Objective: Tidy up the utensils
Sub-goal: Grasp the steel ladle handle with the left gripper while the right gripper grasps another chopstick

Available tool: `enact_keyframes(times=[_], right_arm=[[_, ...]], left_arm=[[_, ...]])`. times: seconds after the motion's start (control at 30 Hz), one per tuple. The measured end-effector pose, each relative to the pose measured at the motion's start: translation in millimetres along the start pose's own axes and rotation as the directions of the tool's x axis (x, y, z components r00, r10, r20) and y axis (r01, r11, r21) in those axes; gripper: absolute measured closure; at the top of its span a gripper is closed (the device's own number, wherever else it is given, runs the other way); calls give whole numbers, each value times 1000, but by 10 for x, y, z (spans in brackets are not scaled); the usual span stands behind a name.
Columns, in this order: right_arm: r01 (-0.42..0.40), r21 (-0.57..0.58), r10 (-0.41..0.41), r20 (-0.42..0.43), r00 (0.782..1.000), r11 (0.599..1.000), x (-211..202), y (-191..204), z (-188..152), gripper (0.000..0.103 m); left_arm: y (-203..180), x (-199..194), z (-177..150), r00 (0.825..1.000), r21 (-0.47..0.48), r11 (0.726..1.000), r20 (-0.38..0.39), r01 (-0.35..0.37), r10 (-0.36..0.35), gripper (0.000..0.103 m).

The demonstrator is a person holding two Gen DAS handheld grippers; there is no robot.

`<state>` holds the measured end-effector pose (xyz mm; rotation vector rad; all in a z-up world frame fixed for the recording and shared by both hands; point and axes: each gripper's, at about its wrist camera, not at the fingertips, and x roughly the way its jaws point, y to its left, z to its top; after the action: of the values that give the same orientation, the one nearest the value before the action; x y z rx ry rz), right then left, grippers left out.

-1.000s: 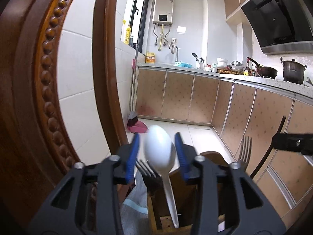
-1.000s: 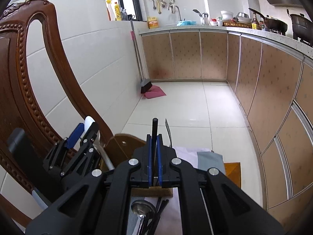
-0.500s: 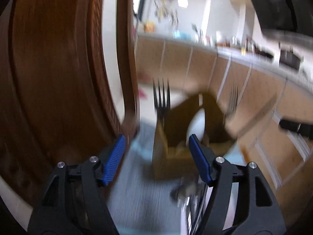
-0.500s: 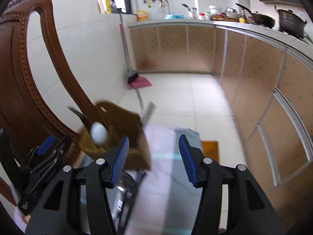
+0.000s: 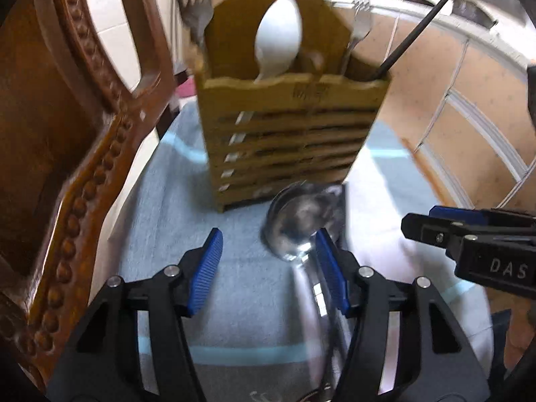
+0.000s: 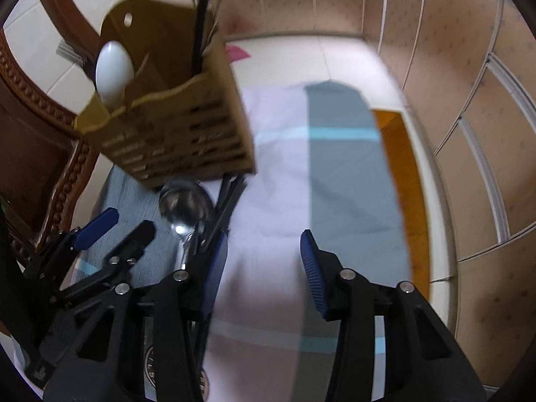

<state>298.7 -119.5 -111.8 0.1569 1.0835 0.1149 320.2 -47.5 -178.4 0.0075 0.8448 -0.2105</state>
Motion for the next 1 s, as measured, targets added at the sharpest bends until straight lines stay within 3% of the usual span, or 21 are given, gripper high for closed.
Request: enact_keyframes(times=[0.1,0.3,0.5,0.6,0.7,1.0], right_arm=[[-4,7,4,-10,1000,1000,119,115,23,60],[11,40,-9,-55,998,999,444,265,189,67],[28,-7,-29,-124,992,1000,589,411,95,71],[24,-56,-30,-116,993,998,588,486,50,85],[31,-83,-41,-117,992,996,527,510,31,93],[44,-33,-48,-112,993,998,246,39,-107,96]], left_arm=[[27,11,-26,999,10,999,-12,-31,31,46],[176,47,-72,998,-31,999,-67,-16,14,46],[304,117,-124,991,-75,997,-130,-36,26,45],[316,129,-129,990,-87,996,-140,-27,14,45],[304,122,-126,991,-84,996,-135,-18,6,45],[285,204,-71,989,-129,991,-138,40,-58,43]])
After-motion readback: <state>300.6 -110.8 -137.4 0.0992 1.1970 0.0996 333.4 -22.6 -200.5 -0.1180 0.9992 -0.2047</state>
